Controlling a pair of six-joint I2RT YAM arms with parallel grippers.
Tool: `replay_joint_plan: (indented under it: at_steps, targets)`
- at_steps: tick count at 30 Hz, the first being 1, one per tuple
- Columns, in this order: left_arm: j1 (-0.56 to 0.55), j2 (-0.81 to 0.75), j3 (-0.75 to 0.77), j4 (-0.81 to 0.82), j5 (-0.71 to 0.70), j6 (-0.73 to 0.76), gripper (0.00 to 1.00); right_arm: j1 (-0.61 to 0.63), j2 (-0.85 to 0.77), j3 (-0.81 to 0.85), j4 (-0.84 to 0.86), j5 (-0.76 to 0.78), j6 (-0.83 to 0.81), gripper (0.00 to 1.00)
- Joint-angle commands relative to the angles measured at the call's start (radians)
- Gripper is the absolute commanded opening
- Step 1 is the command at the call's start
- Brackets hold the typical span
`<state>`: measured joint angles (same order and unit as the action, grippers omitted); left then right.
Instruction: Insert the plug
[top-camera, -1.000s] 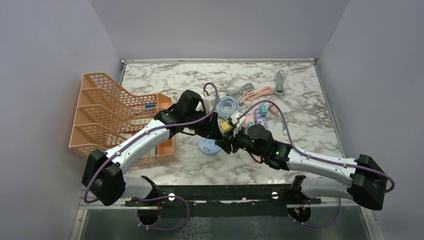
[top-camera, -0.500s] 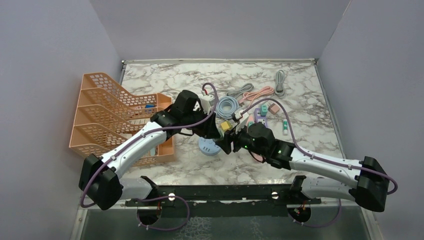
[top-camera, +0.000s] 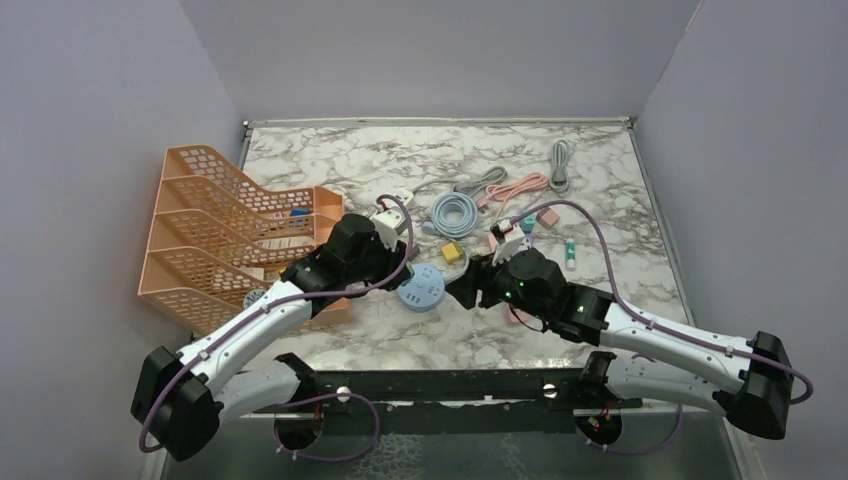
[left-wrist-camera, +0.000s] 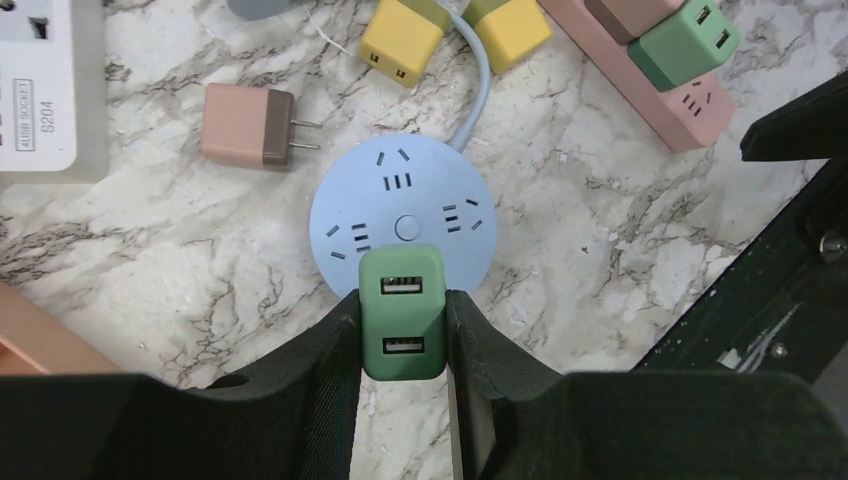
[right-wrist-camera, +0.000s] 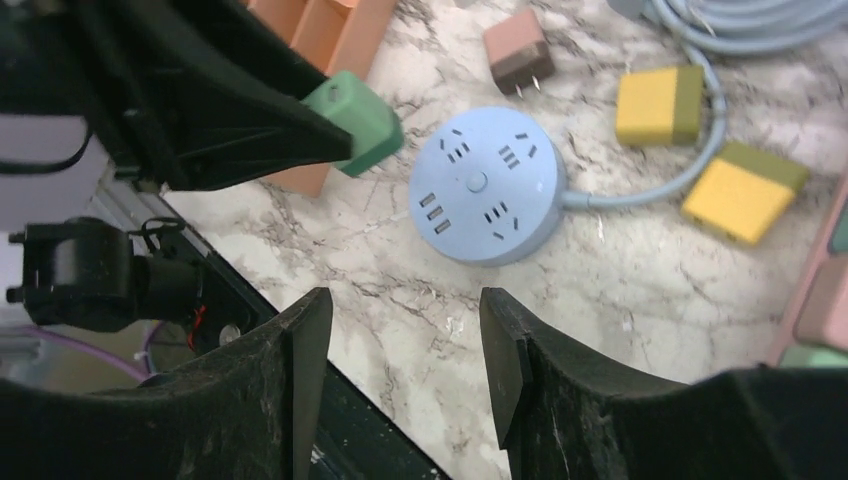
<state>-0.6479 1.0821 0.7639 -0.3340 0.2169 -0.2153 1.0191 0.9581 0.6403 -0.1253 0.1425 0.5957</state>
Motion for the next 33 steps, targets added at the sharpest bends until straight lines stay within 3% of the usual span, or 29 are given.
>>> replay_joint_plan:
  at_steps: [1,4,13,20,33]
  targets:
    - [0.002,-0.122,-0.104,0.201,-0.068,0.046,0.00,-0.001,0.005,0.053,-0.174,0.146,0.279,0.55]
    - [0.002,-0.157,-0.165,0.288,-0.073,0.044,0.00,-0.001,0.033,0.101,-0.273,0.180,0.431,0.54]
    - [0.002,-0.084,-0.168,0.315,-0.058,0.074,0.00,-0.001,0.017,0.129,-0.409,0.250,0.591,0.51]
    - [0.002,-0.031,-0.172,0.301,-0.082,0.071,0.00,-0.001,-0.047,0.070,-0.369,0.246,0.582,0.51]
    - [0.001,0.075,-0.158,0.367,-0.086,0.036,0.00,-0.001,0.020,0.089,-0.351,0.239,0.568,0.50]
